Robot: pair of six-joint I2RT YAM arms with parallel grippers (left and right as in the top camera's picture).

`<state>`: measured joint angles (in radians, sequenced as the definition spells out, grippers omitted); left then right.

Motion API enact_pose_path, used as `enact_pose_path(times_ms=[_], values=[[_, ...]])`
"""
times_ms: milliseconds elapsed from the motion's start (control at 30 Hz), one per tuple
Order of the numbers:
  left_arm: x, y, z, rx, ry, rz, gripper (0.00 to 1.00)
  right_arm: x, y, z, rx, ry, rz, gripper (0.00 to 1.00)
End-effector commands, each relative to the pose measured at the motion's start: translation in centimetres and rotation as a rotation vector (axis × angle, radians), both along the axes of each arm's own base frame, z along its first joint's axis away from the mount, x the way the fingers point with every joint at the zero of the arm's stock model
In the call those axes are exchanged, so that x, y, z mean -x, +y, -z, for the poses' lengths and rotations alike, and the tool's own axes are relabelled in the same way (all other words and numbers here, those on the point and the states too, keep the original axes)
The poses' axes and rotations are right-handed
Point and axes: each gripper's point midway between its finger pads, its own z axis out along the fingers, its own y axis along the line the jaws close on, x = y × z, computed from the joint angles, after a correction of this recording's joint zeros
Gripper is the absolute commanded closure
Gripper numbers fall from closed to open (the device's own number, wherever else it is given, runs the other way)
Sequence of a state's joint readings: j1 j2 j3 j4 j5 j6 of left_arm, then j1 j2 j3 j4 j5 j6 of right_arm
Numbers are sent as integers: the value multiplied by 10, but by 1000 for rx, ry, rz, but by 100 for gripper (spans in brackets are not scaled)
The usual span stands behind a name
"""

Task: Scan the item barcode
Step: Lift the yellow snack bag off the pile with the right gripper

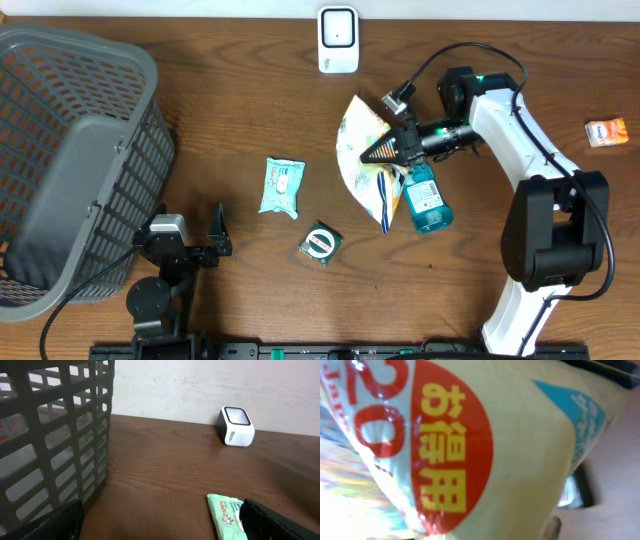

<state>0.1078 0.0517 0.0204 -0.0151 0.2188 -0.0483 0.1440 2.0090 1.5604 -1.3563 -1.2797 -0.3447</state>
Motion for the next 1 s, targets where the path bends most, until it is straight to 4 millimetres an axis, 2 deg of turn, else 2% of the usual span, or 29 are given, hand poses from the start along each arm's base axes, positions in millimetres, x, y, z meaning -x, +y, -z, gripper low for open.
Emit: enact_pose_path(times_ms=[0, 67, 100, 133, 267, 333, 433, 467, 633, 733, 967], values=[[1, -2, 16, 4, 47, 12, 2, 12, 3, -28, -58, 285, 68, 89], [1, -2, 16, 4, 47, 12, 2, 16, 2, -30, -52, 323, 70, 86], [1, -2, 16, 4, 47, 12, 2, 14, 3, -30, -69, 262, 60, 92], [1, -2, 16, 4, 47, 12, 2, 12, 3, -29, -83, 188, 47, 99], [1, -2, 16, 4, 47, 12, 2, 7, 3, -23, -128, -158, -33, 99], [1, -2, 16, 4, 47, 12, 2, 8, 4, -29, -189, -298, -58, 99], [1, -2, 16, 4, 47, 12, 2, 14, 3, -13, -173, -605, -194, 99], [1, -2, 15, 4, 47, 12, 2, 16, 3, -10, -170, -652, -223, 99], [1, -2, 16, 4, 47, 12, 2, 16, 6, -15, -222, -760, -237, 99], [1, -2, 16, 4, 47, 12, 2, 17, 5, -3, -204, -926, -333, 99], [1, -2, 16, 4, 47, 12, 2, 16, 3, 1, -191, -949, -352, 99]])
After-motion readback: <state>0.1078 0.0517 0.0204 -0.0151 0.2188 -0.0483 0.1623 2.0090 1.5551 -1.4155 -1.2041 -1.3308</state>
